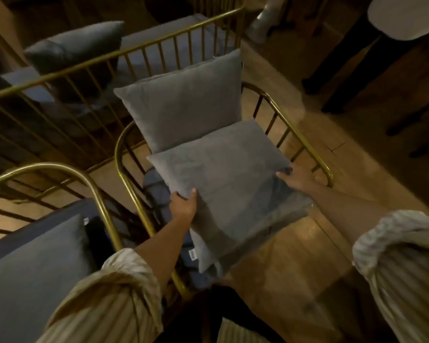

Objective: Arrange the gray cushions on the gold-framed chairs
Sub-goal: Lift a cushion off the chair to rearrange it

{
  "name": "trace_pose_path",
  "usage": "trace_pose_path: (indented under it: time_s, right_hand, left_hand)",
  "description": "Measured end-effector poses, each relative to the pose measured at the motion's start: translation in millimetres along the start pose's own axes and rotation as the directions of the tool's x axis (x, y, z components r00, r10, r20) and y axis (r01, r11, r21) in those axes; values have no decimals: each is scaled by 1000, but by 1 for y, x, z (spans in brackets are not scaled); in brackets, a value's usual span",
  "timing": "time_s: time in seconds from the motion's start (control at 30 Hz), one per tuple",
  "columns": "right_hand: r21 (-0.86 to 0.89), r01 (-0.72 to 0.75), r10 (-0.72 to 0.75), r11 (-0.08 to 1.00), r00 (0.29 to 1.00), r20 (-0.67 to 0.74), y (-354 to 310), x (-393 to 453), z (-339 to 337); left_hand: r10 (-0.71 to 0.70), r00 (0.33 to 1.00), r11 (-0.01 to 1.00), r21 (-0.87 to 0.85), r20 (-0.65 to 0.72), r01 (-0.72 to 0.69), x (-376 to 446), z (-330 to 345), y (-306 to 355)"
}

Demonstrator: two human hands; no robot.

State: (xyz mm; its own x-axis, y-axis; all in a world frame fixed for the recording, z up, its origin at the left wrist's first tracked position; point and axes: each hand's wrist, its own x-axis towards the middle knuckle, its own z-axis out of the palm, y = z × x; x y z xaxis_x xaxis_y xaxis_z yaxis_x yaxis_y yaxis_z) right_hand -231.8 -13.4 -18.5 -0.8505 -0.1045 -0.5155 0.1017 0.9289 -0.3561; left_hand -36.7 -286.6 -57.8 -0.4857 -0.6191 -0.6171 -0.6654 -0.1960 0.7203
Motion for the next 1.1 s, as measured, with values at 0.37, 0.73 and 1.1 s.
trace_pose_path:
  time_s: [0.37, 0.73, 1.1]
  right_hand:
    - [444, -180, 135, 878, 982, 130, -2, 51, -9]
    - [562, -173, 24, 809, 965, 263, -44, 21, 14]
    - [781, -11, -450, 624, 812, 371, -249, -74, 88]
  left_hand:
    - [-282, 953, 900, -313, 114, 304, 34, -6, 11]
    - [-139, 989, 891, -429, 50, 147, 10, -104, 32]
    - [-135, 939, 800, -595, -316, -85, -59, -300, -22]
